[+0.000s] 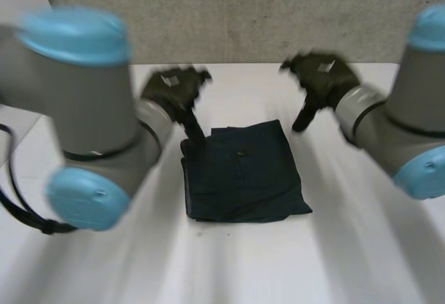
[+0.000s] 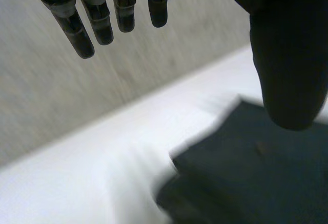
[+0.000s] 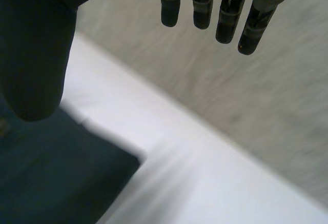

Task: Fold the shorts.

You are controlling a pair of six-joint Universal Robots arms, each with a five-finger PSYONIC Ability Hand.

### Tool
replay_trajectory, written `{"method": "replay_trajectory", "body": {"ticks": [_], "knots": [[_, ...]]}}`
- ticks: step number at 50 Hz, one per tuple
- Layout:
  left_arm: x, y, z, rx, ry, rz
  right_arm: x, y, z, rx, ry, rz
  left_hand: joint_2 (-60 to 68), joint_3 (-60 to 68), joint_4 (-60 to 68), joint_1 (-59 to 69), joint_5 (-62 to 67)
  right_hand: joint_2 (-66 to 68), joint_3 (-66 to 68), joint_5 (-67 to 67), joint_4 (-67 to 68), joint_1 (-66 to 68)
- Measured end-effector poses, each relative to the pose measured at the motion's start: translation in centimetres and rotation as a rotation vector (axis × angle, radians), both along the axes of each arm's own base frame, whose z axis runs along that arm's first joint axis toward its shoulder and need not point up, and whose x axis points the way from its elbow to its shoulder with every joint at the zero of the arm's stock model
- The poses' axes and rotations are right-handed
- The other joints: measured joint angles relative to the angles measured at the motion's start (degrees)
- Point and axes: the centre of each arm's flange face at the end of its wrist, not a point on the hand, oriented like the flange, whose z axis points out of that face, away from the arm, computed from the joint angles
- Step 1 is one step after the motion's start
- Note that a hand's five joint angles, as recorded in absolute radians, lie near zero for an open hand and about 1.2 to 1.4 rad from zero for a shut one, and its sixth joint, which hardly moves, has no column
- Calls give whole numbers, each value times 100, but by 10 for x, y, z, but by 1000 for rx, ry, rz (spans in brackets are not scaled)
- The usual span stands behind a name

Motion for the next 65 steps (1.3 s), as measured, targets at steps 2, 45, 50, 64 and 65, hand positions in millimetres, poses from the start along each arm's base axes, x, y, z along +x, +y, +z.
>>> {"method": "replay_trajectory", "body": {"ticks": [2, 45, 50, 64, 65], "knots": [[14, 2, 27, -51, 41, 26, -8, 4, 22, -51, -41, -48, 0, 0, 0, 0, 0, 0, 0, 0, 0, 0], [97, 9, 82, -94, 94, 162, -67, 42, 72, -58, -54, -258, 0, 0, 0, 0, 0, 0, 0, 0, 0, 0], [96, 6, 81, -116, 103, 162, -68, 45, 73, -61, -56, -257, 0, 0, 0, 0, 0, 0, 0, 0, 0, 0], [95, 3, 79, -139, 114, 163, -68, 46, 74, -75, -62, -255, 0, 0, 0, 0, 3, 0, 0, 0, 0, 0], [95, 3, 79, -139, 114, 163, -68, 46, 74, -77, -63, -255, 0, 0, 0, 0, 3, 0, 0, 0, 0, 0]]}}
